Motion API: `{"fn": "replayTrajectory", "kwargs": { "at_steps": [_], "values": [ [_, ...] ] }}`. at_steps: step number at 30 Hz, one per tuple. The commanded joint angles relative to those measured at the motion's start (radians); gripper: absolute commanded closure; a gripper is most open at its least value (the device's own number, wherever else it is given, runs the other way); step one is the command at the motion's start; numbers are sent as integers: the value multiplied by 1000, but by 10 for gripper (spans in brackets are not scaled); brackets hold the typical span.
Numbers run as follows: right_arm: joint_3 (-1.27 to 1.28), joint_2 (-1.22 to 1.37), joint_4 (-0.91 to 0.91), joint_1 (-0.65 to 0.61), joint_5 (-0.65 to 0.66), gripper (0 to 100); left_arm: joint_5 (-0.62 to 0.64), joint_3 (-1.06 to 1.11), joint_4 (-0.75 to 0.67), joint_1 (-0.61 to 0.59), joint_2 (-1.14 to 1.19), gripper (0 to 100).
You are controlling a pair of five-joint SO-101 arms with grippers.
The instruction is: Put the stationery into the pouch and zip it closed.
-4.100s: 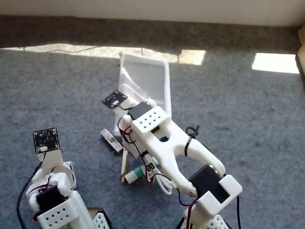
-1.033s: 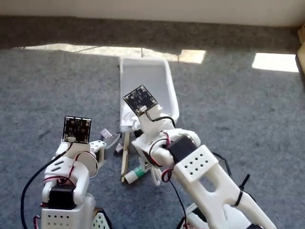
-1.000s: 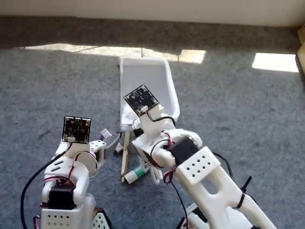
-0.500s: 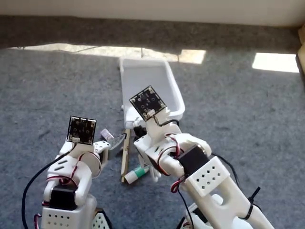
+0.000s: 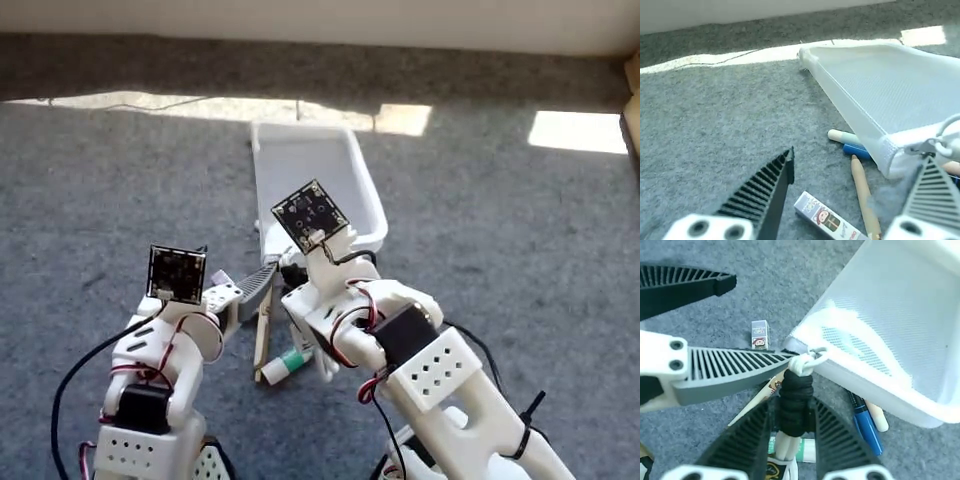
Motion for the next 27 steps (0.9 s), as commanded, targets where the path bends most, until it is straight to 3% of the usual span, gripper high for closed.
{"fn": "replayTrajectory", "kwargs": {
  "at_steps": [1,7,18,23,27],
  "values": [
    [-10,-45,2,5,-3,992,-28,25,-72,-13,-10,644],
    [-10,-45,2,5,-3,992,-31,50,-118,-24,-10,723],
    [-10,-45,2,5,-3,992,-31,38,-109,-16,-10,722],
    [-10,-45,1,5,-3,992,-31,-48,49,30,-10,722],
    [-10,-45,1,5,-3,992,-31,-39,66,42,-10,722]
  ]
}}
